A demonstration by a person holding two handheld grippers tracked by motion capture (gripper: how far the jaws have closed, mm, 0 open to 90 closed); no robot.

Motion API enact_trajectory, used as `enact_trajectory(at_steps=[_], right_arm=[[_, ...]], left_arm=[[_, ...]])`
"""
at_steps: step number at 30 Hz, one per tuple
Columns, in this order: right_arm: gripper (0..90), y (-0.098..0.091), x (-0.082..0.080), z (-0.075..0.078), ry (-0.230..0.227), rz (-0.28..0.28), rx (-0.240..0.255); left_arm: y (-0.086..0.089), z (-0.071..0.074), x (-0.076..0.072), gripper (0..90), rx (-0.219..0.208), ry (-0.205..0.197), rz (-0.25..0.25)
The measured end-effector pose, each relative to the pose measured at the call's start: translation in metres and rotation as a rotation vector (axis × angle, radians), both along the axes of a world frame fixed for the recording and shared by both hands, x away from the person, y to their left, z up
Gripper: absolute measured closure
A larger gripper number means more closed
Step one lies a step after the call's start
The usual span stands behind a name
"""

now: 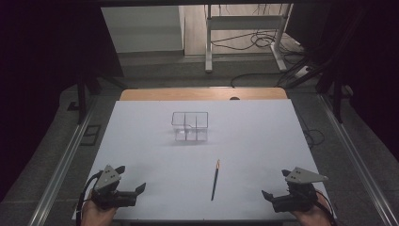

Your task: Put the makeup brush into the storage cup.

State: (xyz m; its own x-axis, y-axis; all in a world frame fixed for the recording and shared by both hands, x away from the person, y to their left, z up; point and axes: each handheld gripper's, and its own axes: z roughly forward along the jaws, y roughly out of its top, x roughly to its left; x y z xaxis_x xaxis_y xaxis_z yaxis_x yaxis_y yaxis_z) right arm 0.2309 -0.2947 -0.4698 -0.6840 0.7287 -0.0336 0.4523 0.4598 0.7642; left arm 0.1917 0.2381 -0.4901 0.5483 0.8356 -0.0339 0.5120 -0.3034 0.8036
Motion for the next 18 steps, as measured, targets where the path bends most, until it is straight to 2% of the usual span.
enact_trajectory(at_steps=[2,4,7,10,13,18], right_arm=[[0.0,-0.0004,0.0002,0.0000,-0.008,-0.008,0.003],[0.0,-0.0005,0.0006,-0.0003,0.004,-0.020,0.016],[0.0,0.0001,0.0013,-0.0024,0.019,-0.032,0.017],[0.0,0.0013,0.0016,-0.0039,0.026,-0.023,0.015],[0.0,0.0024,0.0009,-0.0028,0.014,-0.017,-0.003],[0.0,0.0017,0.0014,-0.0028,0.024,-0.030,-0.017]], left_arm=[[-0.0003,0.0003,0.0002,4.9,-0.009,-0.002,-0.010],[0.0007,-0.0004,0.0011,4.9,-0.029,0.014,-0.019],[0.0011,-0.0019,0.0024,4.9,-0.023,0.029,-0.019],[0.0003,-0.0019,0.0024,3.6,-0.015,0.021,-0.017],[0.0011,-0.0017,0.0024,2.7,-0.011,0.013,-0.010],[0.0047,-0.0009,0.0022,2.0,-0.037,0.004,0.006]])
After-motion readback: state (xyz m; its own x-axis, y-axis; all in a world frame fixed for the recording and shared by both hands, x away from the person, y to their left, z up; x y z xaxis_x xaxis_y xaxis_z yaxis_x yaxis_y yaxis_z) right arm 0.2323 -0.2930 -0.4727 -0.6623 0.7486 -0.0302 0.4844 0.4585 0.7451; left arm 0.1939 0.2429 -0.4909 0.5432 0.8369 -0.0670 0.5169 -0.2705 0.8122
